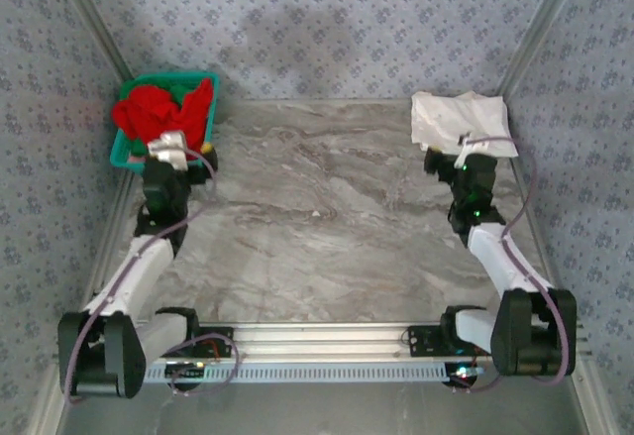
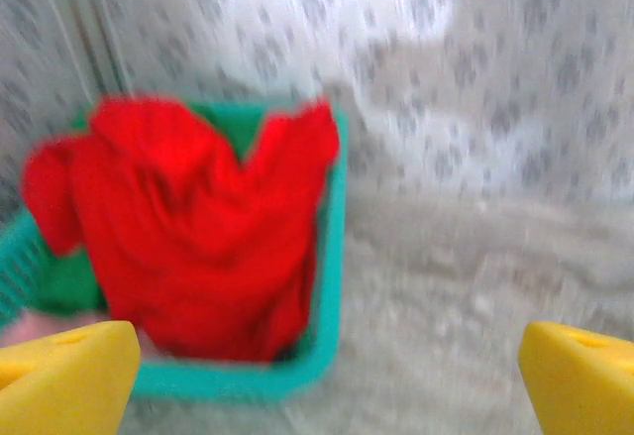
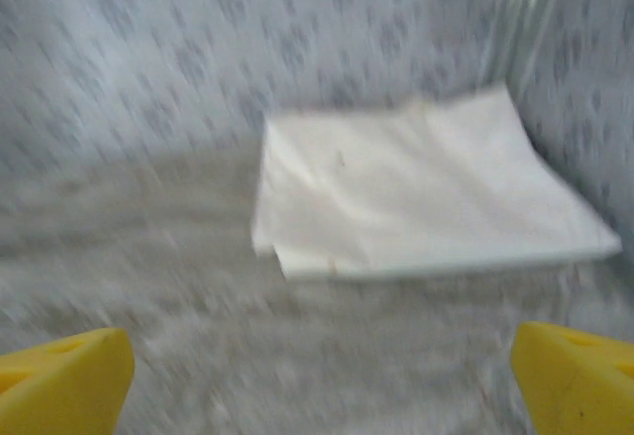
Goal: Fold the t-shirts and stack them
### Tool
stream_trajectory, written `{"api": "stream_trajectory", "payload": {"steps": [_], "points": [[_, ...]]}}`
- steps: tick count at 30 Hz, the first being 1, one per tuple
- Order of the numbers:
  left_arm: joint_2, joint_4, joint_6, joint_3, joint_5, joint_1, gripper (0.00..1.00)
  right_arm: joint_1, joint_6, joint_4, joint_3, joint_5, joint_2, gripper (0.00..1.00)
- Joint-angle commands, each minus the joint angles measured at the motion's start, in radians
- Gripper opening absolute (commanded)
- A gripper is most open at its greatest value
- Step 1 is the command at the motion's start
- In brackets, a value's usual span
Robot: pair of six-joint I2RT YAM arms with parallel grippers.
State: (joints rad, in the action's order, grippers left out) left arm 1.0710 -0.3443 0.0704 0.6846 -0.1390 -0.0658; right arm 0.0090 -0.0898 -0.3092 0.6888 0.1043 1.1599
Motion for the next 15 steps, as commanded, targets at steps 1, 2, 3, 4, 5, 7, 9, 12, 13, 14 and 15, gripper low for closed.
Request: {"api": "stream_trajectory", "payload": {"steps": [1, 2, 3, 4, 5, 7, 9, 12, 13, 14, 15], "points": [[0.112, 0.333, 0.056, 0.256, -0.015, 0.054, 0.98, 0.064, -0.03, 0.241, 0.153, -0.08, 0.052, 1.0], [0.178, 0.39, 0.064, 0.338, 0.004, 0.08, 0.98, 0.086, -0.023, 0.27, 0.212, -0.087, 0.093, 1.0], [0.246, 0.445, 0.075, 0.417, 0.015, 0.106, 0.98, 0.103, -0.025, 0.298, 0.267, -0.092, 0.144, 0.99], [0.303, 0.501, 0.087, 0.486, 0.026, 0.131, 0.98, 0.112, -0.031, 0.32, 0.313, -0.102, 0.192, 0.98], [0.373, 0.56, 0.095, 0.57, 0.03, 0.154, 0.98, 0.118, -0.042, 0.359, 0.369, -0.121, 0.246, 0.95], [0.49, 0.634, 0.086, 0.698, 0.032, 0.18, 0.98, 0.129, -0.059, 0.433, 0.468, -0.153, 0.333, 0.91], [0.604, 0.699, 0.087, 0.827, 0.055, 0.204, 0.98, 0.145, -0.067, 0.454, 0.495, -0.152, 0.383, 0.9], [0.738, 0.748, 0.084, 0.965, 0.083, 0.23, 0.98, 0.158, -0.081, 0.437, 0.495, -0.161, 0.399, 0.9], [0.781, 0.769, 0.085, 1.013, 0.094, 0.237, 0.98, 0.161, -0.088, 0.441, 0.495, -0.16, 0.399, 0.9], [0.814, 0.779, 0.082, 1.045, 0.106, 0.242, 0.98, 0.161, -0.092, 0.444, 0.493, -0.163, 0.398, 0.9], [0.849, 0.786, 0.079, 1.077, 0.115, 0.244, 0.98, 0.163, -0.093, 0.443, 0.486, -0.166, 0.395, 0.9]]}}
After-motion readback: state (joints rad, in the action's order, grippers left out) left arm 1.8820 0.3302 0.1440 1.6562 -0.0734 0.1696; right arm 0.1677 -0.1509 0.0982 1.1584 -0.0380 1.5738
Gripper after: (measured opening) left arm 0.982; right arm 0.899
